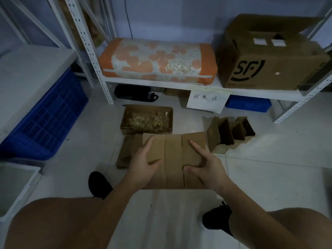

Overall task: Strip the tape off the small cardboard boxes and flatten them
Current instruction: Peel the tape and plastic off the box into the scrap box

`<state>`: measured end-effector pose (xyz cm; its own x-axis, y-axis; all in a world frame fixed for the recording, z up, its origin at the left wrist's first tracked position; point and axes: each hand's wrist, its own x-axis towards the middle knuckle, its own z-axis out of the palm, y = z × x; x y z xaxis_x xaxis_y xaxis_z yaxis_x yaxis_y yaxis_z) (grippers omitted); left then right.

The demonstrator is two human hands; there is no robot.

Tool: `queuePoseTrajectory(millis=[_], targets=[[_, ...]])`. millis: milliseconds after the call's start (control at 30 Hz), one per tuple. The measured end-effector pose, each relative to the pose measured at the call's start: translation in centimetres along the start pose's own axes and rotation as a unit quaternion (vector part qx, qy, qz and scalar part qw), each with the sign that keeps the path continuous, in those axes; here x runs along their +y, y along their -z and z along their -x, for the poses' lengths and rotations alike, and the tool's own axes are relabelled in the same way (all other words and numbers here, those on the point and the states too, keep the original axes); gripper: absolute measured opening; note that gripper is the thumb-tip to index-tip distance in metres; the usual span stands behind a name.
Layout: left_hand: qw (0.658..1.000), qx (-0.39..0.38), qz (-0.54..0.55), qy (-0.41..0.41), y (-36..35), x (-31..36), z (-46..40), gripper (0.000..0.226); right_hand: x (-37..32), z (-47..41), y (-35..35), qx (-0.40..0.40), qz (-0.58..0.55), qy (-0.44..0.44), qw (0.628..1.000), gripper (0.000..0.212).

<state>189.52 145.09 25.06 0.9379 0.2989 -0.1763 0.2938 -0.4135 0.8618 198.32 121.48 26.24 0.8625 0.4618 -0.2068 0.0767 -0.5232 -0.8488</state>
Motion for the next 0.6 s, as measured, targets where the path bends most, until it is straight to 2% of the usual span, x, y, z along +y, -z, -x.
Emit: queuePoseTrajectory(millis=[233, 300, 367, 467, 600], targets=[[0.991, -0.058, -0.088, 0.087, 0.3, -7.8, -8.0, 0.089, 4.0, -9.0, -6.0, -0.06, 0.059, -0.068, 0.994, 0.092], [0.984, -0.064, -0.099, 0.13, 0.3, -10.9, -9.8, 0.088, 5.9, -11.6, -8.4, -0.084, 0.074, -0.094, 0.989, 0.085], [0.977, -0.07, -0.106, 0.169, 0.2, -13.8, -11.6, 0.097, 7.8, -14.5, -10.8, -0.112, 0.109, -0.101, 0.983, 0.073], [0.966, -0.085, -0.126, 0.209, 0.0, -18.4, -14.9, 0.124, 10.6, -19.4, -14.4, -0.16, 0.142, -0.101, 0.972, 0.063], [0.963, -0.071, -0.154, 0.211, 0.1, -24.2, -20.9, 0.127, 13.5, -25.8, -18.8, -0.189, 0.139, -0.101, 0.967, 0.065]])
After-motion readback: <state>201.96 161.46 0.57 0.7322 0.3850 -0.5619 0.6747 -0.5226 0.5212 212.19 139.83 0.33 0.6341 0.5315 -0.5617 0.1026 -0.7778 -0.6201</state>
